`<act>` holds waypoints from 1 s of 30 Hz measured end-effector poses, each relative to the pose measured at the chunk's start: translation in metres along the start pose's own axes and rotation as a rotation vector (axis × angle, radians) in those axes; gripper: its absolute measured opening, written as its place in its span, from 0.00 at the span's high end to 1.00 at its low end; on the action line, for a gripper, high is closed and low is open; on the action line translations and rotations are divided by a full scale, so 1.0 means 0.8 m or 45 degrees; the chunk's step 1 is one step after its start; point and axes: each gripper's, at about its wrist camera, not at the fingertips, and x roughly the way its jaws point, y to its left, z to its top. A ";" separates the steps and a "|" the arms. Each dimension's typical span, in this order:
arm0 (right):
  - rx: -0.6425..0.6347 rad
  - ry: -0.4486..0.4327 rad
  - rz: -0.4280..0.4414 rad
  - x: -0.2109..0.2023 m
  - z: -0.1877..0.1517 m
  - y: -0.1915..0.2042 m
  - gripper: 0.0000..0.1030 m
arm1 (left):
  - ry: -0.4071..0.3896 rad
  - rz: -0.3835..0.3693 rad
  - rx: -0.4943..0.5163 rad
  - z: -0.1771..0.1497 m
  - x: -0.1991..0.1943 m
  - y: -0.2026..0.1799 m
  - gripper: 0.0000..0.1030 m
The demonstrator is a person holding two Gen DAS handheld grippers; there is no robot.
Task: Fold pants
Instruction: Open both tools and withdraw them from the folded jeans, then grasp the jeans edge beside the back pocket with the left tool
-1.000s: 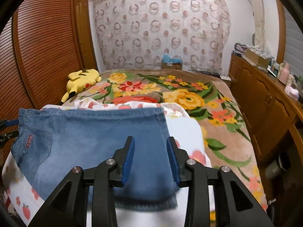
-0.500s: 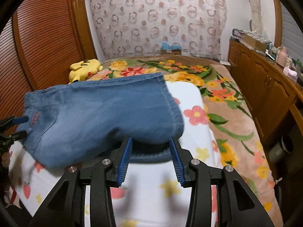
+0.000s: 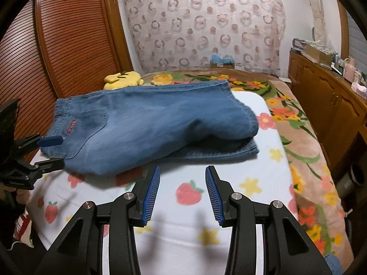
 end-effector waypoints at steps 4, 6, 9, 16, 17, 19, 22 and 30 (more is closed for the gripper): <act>-0.004 0.002 -0.007 0.002 -0.014 0.006 0.55 | 0.006 0.001 0.011 -0.008 0.001 -0.007 0.22; 0.000 0.004 -0.010 0.003 -0.018 0.008 0.53 | 0.014 0.006 0.015 -0.011 0.003 -0.011 0.23; -0.001 0.010 -0.015 0.003 -0.026 0.012 0.49 | 0.030 0.005 0.020 -0.016 0.007 -0.015 0.24; -0.002 0.027 -0.035 0.010 -0.028 0.024 0.47 | 0.105 0.000 0.061 -0.024 0.030 -0.023 0.30; -0.004 0.032 -0.040 0.012 -0.028 0.025 0.47 | 0.115 0.014 0.077 -0.024 0.034 -0.023 0.35; 0.004 0.034 -0.036 0.013 -0.029 0.028 0.47 | 0.133 0.049 0.110 -0.022 0.042 -0.024 0.43; 0.015 0.037 -0.029 0.013 -0.027 0.025 0.47 | 0.138 0.091 0.144 -0.016 0.048 -0.023 0.66; -0.034 0.028 -0.009 0.012 -0.023 0.026 0.47 | 0.041 0.082 0.109 0.013 0.021 0.000 0.95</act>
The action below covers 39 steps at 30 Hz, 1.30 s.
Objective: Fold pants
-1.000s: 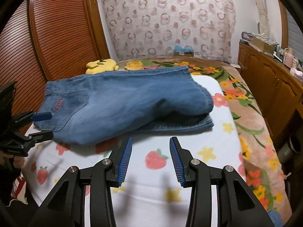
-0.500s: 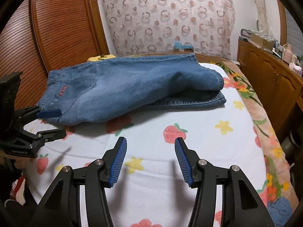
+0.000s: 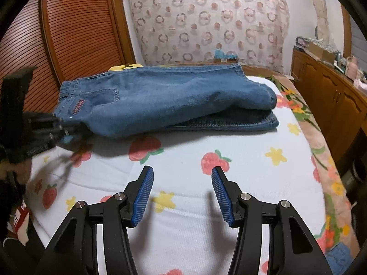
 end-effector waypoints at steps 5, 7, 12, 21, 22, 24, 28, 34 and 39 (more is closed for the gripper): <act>-0.013 0.009 -0.054 0.009 0.016 -0.016 0.47 | -0.041 0.016 -0.036 0.019 -0.010 0.022 0.96; -0.018 0.019 -0.084 0.016 0.025 -0.027 0.47 | -0.047 0.029 -0.039 0.025 -0.009 0.028 0.96; 0.004 0.049 -0.165 0.038 0.049 -0.058 0.47 | -0.044 0.023 -0.054 0.026 0.000 0.036 0.96; 0.082 0.143 -0.243 0.092 0.082 -0.094 0.47 | -0.045 0.000 -0.066 0.013 0.003 0.034 0.97; 0.089 0.159 -0.241 0.096 0.085 -0.092 0.47 | -0.047 -0.004 -0.062 0.013 0.001 0.033 0.97; 0.109 0.184 -0.229 0.102 0.084 -0.094 0.52 | -0.062 -0.004 -0.056 0.015 -0.005 0.032 0.98; 0.070 0.165 -0.196 0.094 0.093 -0.085 0.84 | -0.103 0.000 -0.047 0.023 -0.026 0.030 0.98; 0.043 0.023 -0.178 0.037 0.100 -0.076 0.85 | -0.157 0.032 -0.042 0.033 -0.063 0.039 0.99; 0.006 -0.077 -0.165 -0.026 0.090 -0.057 0.86 | -0.208 0.027 -0.052 0.030 -0.096 0.039 0.99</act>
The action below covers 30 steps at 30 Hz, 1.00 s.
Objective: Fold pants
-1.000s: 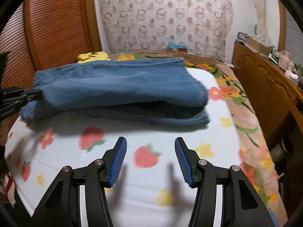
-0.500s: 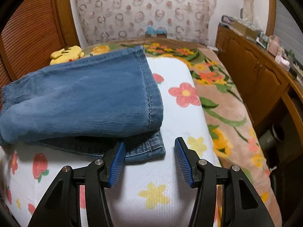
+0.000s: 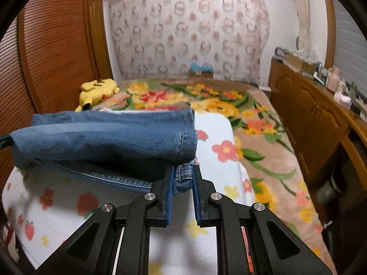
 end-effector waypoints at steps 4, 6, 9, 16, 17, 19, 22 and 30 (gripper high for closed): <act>-0.021 -0.043 0.011 -0.043 -0.032 0.006 0.86 | -0.016 -0.008 0.013 -0.009 -0.024 -0.004 0.99; -0.022 -0.056 0.015 -0.055 -0.046 0.003 0.86 | -0.019 -0.026 0.012 -0.014 -0.034 -0.006 0.99; -0.023 -0.054 0.030 -0.066 -0.068 0.000 0.86 | -0.016 -0.051 0.016 -0.022 -0.043 -0.011 0.99; 0.024 0.056 0.016 -0.057 -0.120 -0.011 0.86 | 0.072 -0.094 0.011 -0.054 -0.017 -0.026 0.99; 0.030 0.069 0.011 -0.053 -0.126 -0.011 0.86 | 0.080 -0.100 0.004 -0.057 -0.014 -0.027 0.99; 0.051 0.086 0.012 -0.045 -0.131 -0.012 0.85 | 0.096 -0.111 -0.010 -0.064 -0.010 -0.030 0.99; 0.072 0.109 0.016 -0.033 -0.129 -0.011 0.85 | 0.114 -0.117 -0.017 -0.074 -0.009 -0.033 0.97; 0.103 0.114 0.016 -0.039 -0.128 -0.006 0.84 | 0.079 -0.117 -0.040 -0.083 -0.024 -0.032 0.50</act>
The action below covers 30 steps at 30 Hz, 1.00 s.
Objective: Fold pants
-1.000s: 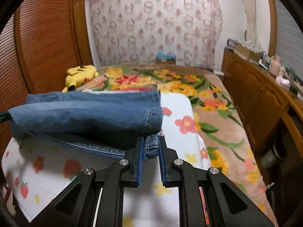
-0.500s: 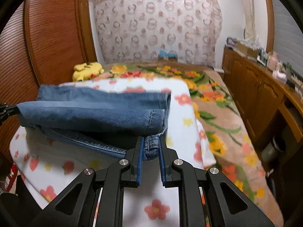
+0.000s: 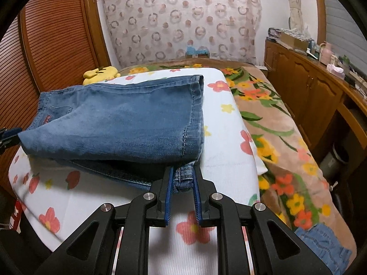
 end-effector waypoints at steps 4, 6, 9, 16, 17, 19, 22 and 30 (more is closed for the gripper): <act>0.005 0.006 0.000 0.002 -0.005 0.002 0.84 | -0.045 0.013 -0.044 0.006 -0.006 0.009 0.28; 0.014 0.003 0.003 0.000 -0.006 0.002 0.84 | -0.051 0.017 -0.065 0.007 -0.003 0.014 0.23; 0.033 -0.016 0.009 -0.009 -0.007 0.002 0.80 | -0.036 0.034 -0.101 0.008 0.011 0.024 0.23; 0.036 -0.078 -0.024 -0.029 -0.004 0.007 0.65 | 0.009 0.047 -0.137 -0.003 0.038 0.033 0.23; 0.040 -0.087 -0.025 -0.030 -0.003 0.009 0.55 | 0.012 0.043 -0.139 -0.005 0.040 0.033 0.23; 0.046 -0.095 -0.026 -0.029 -0.001 0.012 0.48 | 0.017 0.048 -0.143 -0.009 0.044 0.030 0.23; 0.049 -0.097 -0.015 -0.020 0.002 0.020 0.48 | 0.022 0.058 -0.144 -0.012 0.047 0.028 0.23; 0.071 -0.045 -0.036 0.014 0.003 0.024 0.48 | 0.031 0.067 -0.168 -0.020 0.050 0.029 0.23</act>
